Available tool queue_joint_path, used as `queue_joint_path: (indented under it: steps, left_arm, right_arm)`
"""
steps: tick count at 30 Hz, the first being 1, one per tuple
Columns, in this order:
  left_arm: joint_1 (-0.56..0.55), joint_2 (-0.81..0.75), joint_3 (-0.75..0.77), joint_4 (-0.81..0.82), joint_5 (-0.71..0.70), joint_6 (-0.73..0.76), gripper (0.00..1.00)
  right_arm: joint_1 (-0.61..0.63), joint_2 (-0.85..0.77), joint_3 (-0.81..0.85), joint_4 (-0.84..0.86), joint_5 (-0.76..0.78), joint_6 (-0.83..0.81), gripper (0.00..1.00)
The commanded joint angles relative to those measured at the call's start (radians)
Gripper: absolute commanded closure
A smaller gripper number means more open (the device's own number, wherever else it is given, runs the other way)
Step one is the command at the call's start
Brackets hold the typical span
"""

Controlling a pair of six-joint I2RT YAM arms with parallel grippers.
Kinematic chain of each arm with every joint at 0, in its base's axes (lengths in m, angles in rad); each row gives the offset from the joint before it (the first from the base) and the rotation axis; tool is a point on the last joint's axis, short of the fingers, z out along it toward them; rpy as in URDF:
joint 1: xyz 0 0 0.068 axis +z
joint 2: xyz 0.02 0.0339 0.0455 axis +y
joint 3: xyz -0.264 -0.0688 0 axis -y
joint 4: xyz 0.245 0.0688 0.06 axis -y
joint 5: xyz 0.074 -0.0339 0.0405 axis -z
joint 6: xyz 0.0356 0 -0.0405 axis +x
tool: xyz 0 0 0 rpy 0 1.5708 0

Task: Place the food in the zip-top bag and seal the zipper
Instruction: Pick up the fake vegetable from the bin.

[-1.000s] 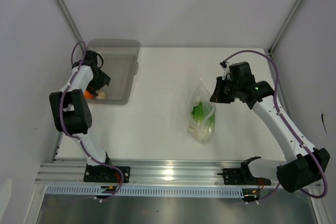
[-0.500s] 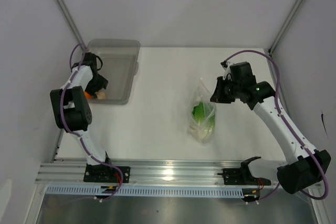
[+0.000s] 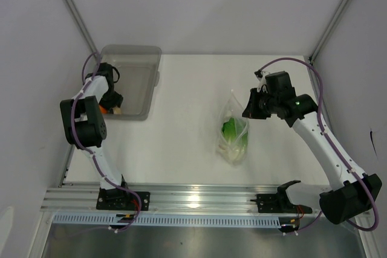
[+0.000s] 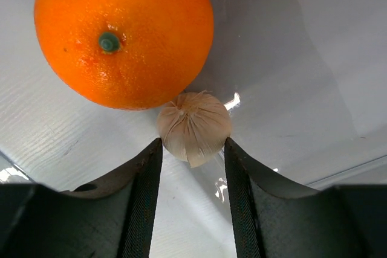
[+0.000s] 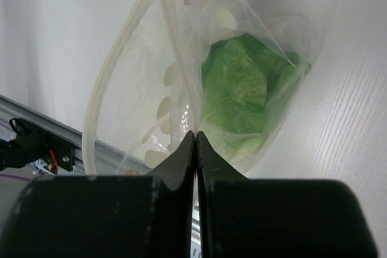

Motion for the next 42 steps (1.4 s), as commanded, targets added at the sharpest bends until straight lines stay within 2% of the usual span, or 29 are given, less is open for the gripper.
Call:
queue_joint_path:
  steps: [1, 10, 20, 26, 30, 42]
  left_arm:
    - [0.010, 0.011, 0.039, -0.015, -0.035, -0.025, 0.52]
    - [0.008, 0.020, 0.048, -0.018, -0.032, -0.014, 0.47]
    - [0.010, 0.022, 0.051, -0.015, -0.027, -0.005, 0.46]
    - [0.011, 0.017, 0.045, 0.008, -0.026, 0.015, 0.50]
    - [0.013, 0.019, 0.044, 0.011, -0.024, 0.018, 0.61]
    - [0.011, 0.005, 0.038, 0.009, 0.011, 0.019, 0.65]
  right_arm:
    - [0.005, -0.026, 0.044, 0.010, -0.010, -0.010, 1.00]
    - [0.007, -0.036, 0.049, 0.002, -0.006, -0.005, 1.00]
    - [0.011, -0.042, 0.055, -0.002, -0.004, 0.003, 1.00]
    - [0.016, -0.043, 0.058, -0.002, -0.001, 0.004, 1.00]
    - [0.016, -0.048, 0.058, -0.002, 0.008, 0.004, 1.00]
    - [0.028, -0.039, 0.058, 0.001, 0.017, 0.009, 1.00]
